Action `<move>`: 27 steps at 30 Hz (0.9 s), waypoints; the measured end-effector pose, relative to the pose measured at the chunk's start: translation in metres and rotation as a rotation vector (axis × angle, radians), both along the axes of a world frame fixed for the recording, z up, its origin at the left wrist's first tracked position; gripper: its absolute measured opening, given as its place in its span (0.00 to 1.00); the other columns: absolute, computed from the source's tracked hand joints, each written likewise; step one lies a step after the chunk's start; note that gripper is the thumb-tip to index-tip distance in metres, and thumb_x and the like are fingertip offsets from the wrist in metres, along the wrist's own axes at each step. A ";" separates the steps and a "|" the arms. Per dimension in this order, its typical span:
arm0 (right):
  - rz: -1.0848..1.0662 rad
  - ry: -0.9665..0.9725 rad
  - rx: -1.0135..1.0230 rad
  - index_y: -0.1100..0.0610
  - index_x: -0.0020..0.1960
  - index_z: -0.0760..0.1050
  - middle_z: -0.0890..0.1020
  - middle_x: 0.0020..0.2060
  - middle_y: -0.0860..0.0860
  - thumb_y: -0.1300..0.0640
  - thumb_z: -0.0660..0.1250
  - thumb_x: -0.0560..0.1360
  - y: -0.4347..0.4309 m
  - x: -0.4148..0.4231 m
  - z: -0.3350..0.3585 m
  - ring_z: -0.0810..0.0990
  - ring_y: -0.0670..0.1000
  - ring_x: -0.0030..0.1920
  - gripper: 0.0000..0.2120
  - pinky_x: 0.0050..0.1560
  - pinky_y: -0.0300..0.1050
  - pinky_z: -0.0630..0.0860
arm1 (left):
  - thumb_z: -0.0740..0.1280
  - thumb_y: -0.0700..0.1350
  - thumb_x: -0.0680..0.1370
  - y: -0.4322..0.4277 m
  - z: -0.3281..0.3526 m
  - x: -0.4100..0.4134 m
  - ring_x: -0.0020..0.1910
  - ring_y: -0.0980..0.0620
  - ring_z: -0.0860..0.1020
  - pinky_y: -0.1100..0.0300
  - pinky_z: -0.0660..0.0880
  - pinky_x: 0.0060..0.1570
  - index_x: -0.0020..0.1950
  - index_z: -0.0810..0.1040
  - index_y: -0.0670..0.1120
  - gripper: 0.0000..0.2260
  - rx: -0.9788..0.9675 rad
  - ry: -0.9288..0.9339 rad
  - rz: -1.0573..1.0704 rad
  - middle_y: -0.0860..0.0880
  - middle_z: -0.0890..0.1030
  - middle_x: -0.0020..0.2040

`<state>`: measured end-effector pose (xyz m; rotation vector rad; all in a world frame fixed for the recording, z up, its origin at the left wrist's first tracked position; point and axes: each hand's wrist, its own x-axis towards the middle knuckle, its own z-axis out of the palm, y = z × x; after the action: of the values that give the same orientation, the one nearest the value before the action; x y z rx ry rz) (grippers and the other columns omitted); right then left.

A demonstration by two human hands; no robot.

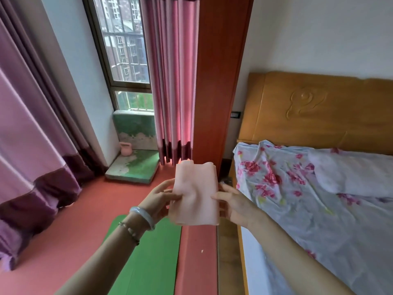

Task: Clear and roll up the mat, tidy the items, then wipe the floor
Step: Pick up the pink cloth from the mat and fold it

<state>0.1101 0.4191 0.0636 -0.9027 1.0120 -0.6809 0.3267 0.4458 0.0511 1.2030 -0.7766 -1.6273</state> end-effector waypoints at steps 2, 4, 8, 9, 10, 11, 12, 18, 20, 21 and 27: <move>-0.011 0.003 0.004 0.56 0.59 0.75 0.79 0.50 0.57 0.65 0.65 0.73 -0.035 0.006 0.003 0.76 0.57 0.49 0.16 0.43 0.49 0.75 | 0.63 0.30 0.74 -0.034 0.002 0.005 0.51 0.40 0.77 0.42 0.75 0.54 0.63 0.73 0.44 0.20 -0.003 0.000 0.006 0.38 0.80 0.53; -0.012 0.002 -0.002 0.55 0.57 0.76 0.78 0.50 0.57 0.65 0.65 0.73 -0.067 0.011 0.005 0.76 0.58 0.50 0.14 0.46 0.50 0.74 | 0.63 0.30 0.73 -0.063 0.003 0.008 0.51 0.40 0.77 0.44 0.75 0.53 0.63 0.73 0.45 0.20 -0.003 0.006 0.018 0.38 0.79 0.54; 0.025 0.012 -0.025 0.54 0.57 0.77 0.80 0.49 0.56 0.65 0.65 0.73 -0.130 0.022 0.004 0.77 0.57 0.50 0.14 0.48 0.51 0.74 | 0.67 0.31 0.70 -0.120 -0.001 0.018 0.52 0.39 0.77 0.41 0.74 0.55 0.63 0.73 0.45 0.22 -0.007 0.020 0.046 0.37 0.78 0.57; 0.038 0.015 -0.029 0.53 0.57 0.77 0.81 0.49 0.56 0.65 0.65 0.73 -0.146 0.024 0.003 0.78 0.57 0.50 0.15 0.48 0.52 0.75 | 0.68 0.32 0.68 -0.135 -0.004 0.021 0.53 0.39 0.77 0.42 0.76 0.53 0.63 0.73 0.45 0.24 -0.002 0.030 0.051 0.36 0.78 0.58; 0.052 0.017 -0.031 0.54 0.57 0.77 0.81 0.49 0.56 0.64 0.65 0.73 -0.164 0.026 0.002 0.78 0.57 0.49 0.15 0.47 0.51 0.75 | 0.69 0.33 0.66 -0.151 -0.007 0.024 0.53 0.38 0.77 0.44 0.78 0.50 0.63 0.73 0.45 0.25 0.002 0.042 0.053 0.36 0.78 0.58; 0.067 0.019 -0.032 0.54 0.58 0.76 0.81 0.48 0.56 0.64 0.65 0.73 -0.180 0.028 0.001 0.78 0.56 0.47 0.15 0.44 0.50 0.74 | 0.69 0.34 0.66 -0.164 -0.009 0.026 0.54 0.37 0.77 0.45 0.79 0.47 0.63 0.73 0.45 0.26 0.003 0.050 0.052 0.36 0.78 0.58; 0.086 0.021 -0.031 0.55 0.58 0.76 0.81 0.48 0.56 0.64 0.65 0.73 -0.199 0.030 -0.001 0.78 0.56 0.46 0.15 0.41 0.48 0.75 | 0.69 0.34 0.66 -0.181 -0.011 0.028 0.54 0.37 0.77 0.46 0.79 0.46 0.63 0.73 0.45 0.26 0.005 0.055 0.054 0.36 0.78 0.58; 0.209 0.023 -0.028 0.56 0.56 0.76 0.80 0.45 0.54 0.66 0.64 0.74 -0.333 0.045 0.001 0.78 0.53 0.42 0.12 0.38 0.46 0.74 | 0.69 0.35 0.64 -0.286 -0.012 0.033 0.50 0.41 0.78 0.44 0.75 0.52 0.62 0.74 0.45 0.26 0.014 0.063 0.185 0.39 0.80 0.53; 0.262 0.012 -0.021 0.56 0.55 0.76 0.79 0.46 0.54 0.66 0.64 0.74 -0.375 0.054 0.004 0.78 0.52 0.43 0.12 0.41 0.47 0.74 | 0.69 0.34 0.65 -0.316 -0.009 0.037 0.50 0.42 0.78 0.46 0.76 0.50 0.61 0.74 0.45 0.25 0.013 0.077 0.241 0.40 0.81 0.52; 0.290 0.004 -0.019 0.56 0.56 0.76 0.80 0.46 0.54 0.67 0.64 0.74 -0.394 0.059 0.006 0.78 0.52 0.43 0.13 0.41 0.47 0.74 | 0.69 0.34 0.66 -0.330 -0.008 0.040 0.49 0.43 0.78 0.47 0.78 0.48 0.61 0.74 0.46 0.24 0.009 0.079 0.266 0.41 0.81 0.51; 0.438 0.010 -0.006 0.58 0.58 0.75 0.79 0.48 0.56 0.67 0.64 0.74 -0.482 0.098 -0.002 0.78 0.53 0.45 0.14 0.41 0.48 0.74 | 0.63 0.28 0.73 -0.393 -0.014 0.065 0.47 0.44 0.79 0.51 0.81 0.38 0.64 0.71 0.42 0.21 0.012 0.133 0.435 0.40 0.79 0.49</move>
<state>0.2076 -0.0628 0.0619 -1.0899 0.7842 -0.3099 0.3921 0.0529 0.0368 1.1629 -0.3870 -1.3341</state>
